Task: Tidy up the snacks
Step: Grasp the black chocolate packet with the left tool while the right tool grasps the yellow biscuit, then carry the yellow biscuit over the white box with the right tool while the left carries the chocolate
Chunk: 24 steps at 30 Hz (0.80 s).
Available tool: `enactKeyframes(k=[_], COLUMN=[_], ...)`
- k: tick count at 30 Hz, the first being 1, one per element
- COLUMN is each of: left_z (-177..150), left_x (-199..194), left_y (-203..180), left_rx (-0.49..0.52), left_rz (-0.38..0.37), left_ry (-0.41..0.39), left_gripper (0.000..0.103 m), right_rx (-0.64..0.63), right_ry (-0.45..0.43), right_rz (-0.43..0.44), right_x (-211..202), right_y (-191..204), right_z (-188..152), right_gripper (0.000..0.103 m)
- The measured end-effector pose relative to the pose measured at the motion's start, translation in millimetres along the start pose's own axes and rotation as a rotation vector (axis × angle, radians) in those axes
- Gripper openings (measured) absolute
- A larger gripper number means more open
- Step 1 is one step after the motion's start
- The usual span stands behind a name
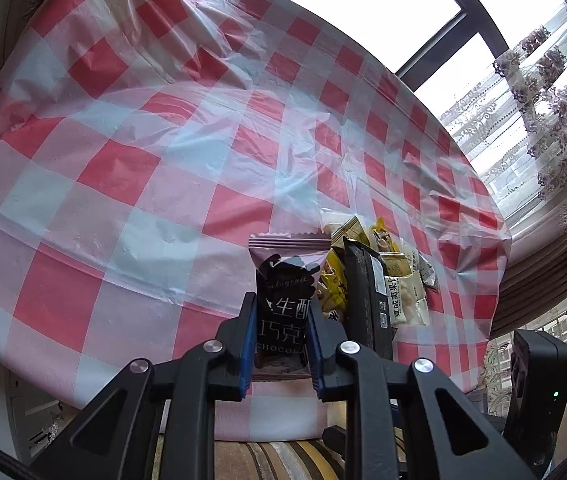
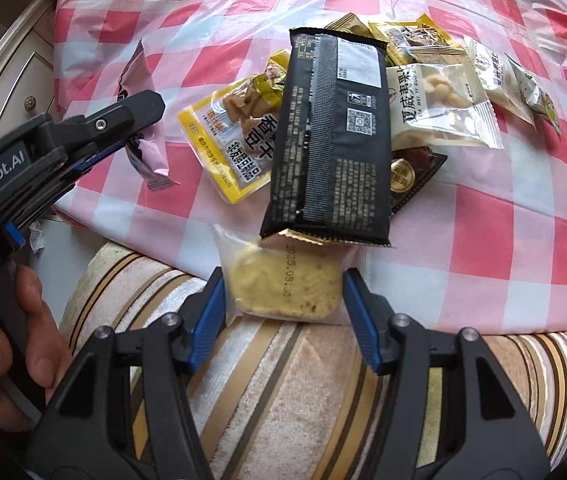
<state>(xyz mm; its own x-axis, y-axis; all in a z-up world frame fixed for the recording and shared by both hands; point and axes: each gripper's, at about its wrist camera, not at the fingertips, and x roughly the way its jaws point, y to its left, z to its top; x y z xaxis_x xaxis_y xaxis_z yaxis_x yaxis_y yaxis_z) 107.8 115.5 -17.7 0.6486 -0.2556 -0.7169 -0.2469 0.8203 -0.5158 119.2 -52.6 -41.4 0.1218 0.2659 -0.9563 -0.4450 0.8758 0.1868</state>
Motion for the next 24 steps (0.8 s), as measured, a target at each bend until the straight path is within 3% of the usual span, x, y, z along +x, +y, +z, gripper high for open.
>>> enactKeyframes(k=[12,18,24], left_z=[-5,-11,-28], left_x=[-15,-10,10], left_y=[-32,-66,-127], left_rx=[0.093,0.162,0.282], left_rz=[0.056,0.035,-0.029], left_ry=[-0.028,-0.001,0.064], left_gripper=[0.023,0.023,0.023], right_rx=[0.075,0.194,0.339], right_ry=[-0.131,-0.179,-0.23], right_rz=[0.039,0.025,-0.004], right_x=[-59,-87,-113], right_y=[-56,-114,-183], right_z=[-18,-35,-62], right_gripper=[0.062,0.062,0.062])
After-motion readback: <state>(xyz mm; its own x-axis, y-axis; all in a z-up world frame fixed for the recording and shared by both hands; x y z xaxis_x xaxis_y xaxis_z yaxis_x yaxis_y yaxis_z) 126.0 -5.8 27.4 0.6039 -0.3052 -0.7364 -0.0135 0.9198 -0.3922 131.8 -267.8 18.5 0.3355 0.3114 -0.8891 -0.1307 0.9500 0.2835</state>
